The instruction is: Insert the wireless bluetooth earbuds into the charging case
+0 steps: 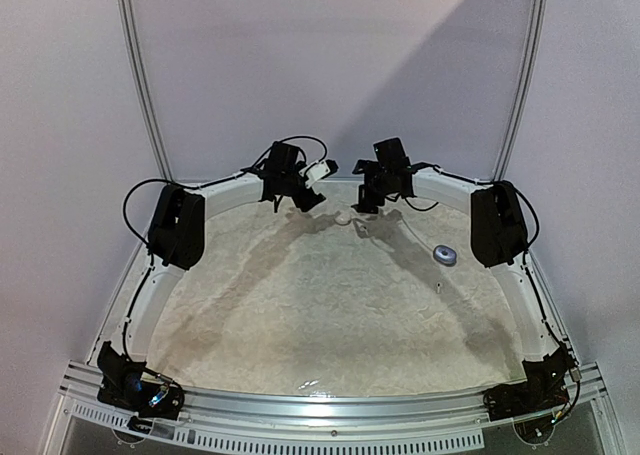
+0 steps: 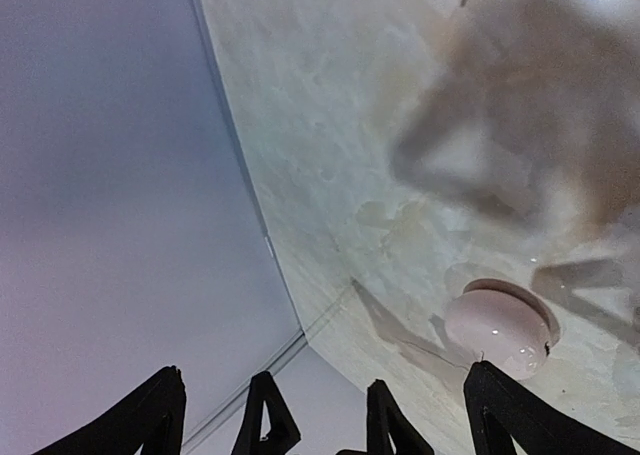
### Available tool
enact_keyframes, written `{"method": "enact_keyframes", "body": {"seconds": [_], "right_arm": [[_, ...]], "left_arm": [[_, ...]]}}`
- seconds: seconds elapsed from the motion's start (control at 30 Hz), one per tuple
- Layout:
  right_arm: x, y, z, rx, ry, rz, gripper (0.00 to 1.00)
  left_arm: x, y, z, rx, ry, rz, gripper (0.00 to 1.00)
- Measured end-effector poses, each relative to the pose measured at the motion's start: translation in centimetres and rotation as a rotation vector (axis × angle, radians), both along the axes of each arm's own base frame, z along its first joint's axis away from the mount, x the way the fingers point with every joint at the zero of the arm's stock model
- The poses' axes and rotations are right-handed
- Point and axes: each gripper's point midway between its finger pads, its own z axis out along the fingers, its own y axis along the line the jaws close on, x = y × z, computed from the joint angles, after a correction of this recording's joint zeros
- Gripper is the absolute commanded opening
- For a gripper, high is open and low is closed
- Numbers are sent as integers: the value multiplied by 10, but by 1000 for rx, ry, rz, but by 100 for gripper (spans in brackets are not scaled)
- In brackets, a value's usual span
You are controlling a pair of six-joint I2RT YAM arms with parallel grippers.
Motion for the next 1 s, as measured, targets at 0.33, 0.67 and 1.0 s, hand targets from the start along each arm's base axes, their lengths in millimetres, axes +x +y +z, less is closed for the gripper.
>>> {"method": "enact_keyframes", "body": {"seconds": [0.33,0.67,1.0], "right_arm": [[-3,-8,-24,-49,60,-31,99],[5,-4,-39,-43,54,-33,99],[9,14,-39,-1,-6,60,99]], "left_arm": [[15,-17,-11,115,-212,-125,88],[11,-45,-17,164,-329,-355,88],[-15,-47,-39,236,-249,-511,87]]}}
